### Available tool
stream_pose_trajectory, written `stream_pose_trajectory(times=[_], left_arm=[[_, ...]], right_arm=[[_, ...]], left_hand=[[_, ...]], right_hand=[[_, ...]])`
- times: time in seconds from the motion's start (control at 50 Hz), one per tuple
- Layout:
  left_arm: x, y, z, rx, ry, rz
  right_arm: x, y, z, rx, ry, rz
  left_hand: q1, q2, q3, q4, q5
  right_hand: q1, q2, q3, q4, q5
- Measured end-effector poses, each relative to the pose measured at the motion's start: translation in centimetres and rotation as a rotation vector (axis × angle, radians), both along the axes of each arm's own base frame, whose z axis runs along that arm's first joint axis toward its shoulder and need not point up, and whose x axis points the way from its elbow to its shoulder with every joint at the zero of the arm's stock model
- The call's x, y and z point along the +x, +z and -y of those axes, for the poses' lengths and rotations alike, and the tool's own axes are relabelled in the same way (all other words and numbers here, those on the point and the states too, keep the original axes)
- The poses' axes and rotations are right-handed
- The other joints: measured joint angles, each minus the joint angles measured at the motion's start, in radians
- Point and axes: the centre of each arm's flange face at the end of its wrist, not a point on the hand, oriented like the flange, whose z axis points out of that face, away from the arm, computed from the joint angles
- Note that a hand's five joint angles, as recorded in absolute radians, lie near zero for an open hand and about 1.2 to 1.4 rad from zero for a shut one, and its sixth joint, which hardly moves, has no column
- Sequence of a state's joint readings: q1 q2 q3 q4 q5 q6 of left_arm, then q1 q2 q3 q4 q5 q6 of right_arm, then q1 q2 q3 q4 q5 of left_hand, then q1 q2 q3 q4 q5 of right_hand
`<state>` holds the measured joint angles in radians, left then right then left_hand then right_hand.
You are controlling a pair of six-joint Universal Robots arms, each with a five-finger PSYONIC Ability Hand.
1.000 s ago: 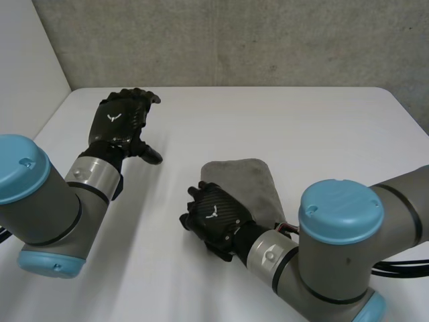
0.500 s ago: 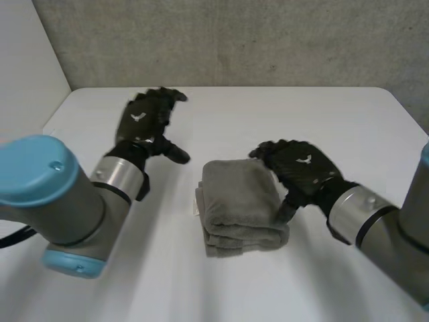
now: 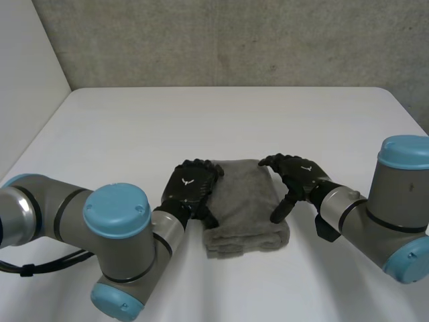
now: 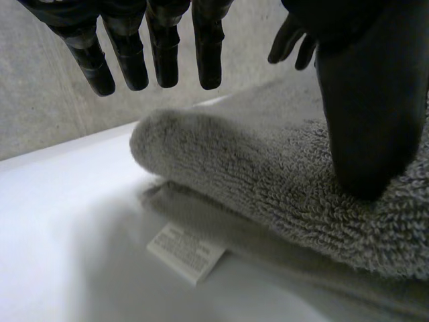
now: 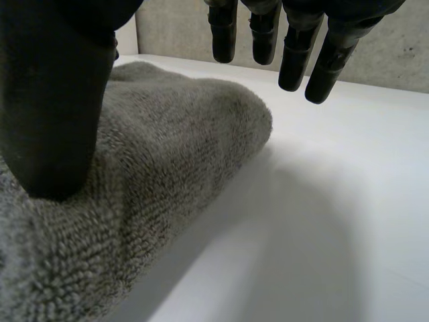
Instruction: Fold the towel.
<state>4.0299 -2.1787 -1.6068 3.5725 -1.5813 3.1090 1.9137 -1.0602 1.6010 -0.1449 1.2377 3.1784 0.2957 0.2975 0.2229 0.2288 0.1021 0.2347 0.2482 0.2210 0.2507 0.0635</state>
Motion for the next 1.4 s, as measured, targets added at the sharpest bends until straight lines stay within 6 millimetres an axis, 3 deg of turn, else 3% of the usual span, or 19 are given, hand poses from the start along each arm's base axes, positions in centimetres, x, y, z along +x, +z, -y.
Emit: stream_pose_trajectory(times=[0.4, 0.54, 0.6, 0.68, 0.84, 0.94, 1.02, 1.1, 1.4], left_arm=[[0.7, -0.9, 0.6, -0.012, 0.067, 0.055], [0.8, -0.4, 0.6, -0.018, 0.07, 0.048], [0.9, 0.5, 0.7, -0.03, 0.077, 0.038], [1.0, 2.9, 1.2, -0.066, 0.095, 0.012], [2.4, 12.1, 2.4, -0.198, 0.15, -0.092], [3.9, 16.5, 2.8, -0.244, 0.194, -0.133], [5.3, 18.7, 2.9, -0.261, 0.237, -0.145], [6.6, 19.7, 3.3, -0.267, 0.279, -0.144], [7.3, 19.1, 3.8, -0.22, 0.306, -0.136]], right_arm=[[0.4, -1.9, -0.7, 0.015, 0.038, -0.061], [0.5, -1.2, -1.0, -0.026, 0.05, -0.093], [0.5, 0.2, -1.0, -0.068, 0.04, -0.09], [0.4, 3.5, -0.9, -0.157, -0.002, -0.074], [-0.8, 13.1, -0.1, -0.416, -0.172, 0.002], [-1.5, 17.3, -0.4, -0.517, -0.236, 0.051], [-1.9, 18.7, -0.8, -0.524, -0.251, 0.056], [-2.2, 18.6, -1.3, -0.488, -0.249, 0.04], [-2.7, 17.6, -1.3, -0.431, -0.26, 0.013]], left_hand=[[0.0, 0.0, 0.0, 0.0, 0.0], [0.0, 0.0, 0.0, 0.0, 0.001], [0.0, 0.0, 0.0, 0.0, 0.0], [0.0, -0.001, 0.0, 0.0, -0.003], [-0.019, -0.033, 0.0, 0.0, -0.039], [-0.019, -0.033, 0.0, 0.0, -0.039], [-0.019, -0.033, 0.0, 0.0, -0.039], [-0.02, -0.033, 0.0, 0.0, -0.039], [-0.019, -0.037, 0.0, 0.0, -0.04]], right_hand=[[-0.013, 0.0, 0.0, 0.0, 0.0], [-0.015, 0.0, 0.0, 0.0, 0.0], [-0.015, 0.0, 0.0, 0.0, 0.0], [-0.015, 0.0, 0.0, 0.0, 0.0], [-0.015, 0.0, 0.0, 0.0, 0.0], [-0.015, 0.0, 0.0, 0.0, 0.0], [-0.015, 0.0, 0.0, 0.0, 0.0], [-0.015, 0.0, 0.0, 0.0, 0.0], [-0.015, 0.0, 0.0, 0.0, 0.0]])
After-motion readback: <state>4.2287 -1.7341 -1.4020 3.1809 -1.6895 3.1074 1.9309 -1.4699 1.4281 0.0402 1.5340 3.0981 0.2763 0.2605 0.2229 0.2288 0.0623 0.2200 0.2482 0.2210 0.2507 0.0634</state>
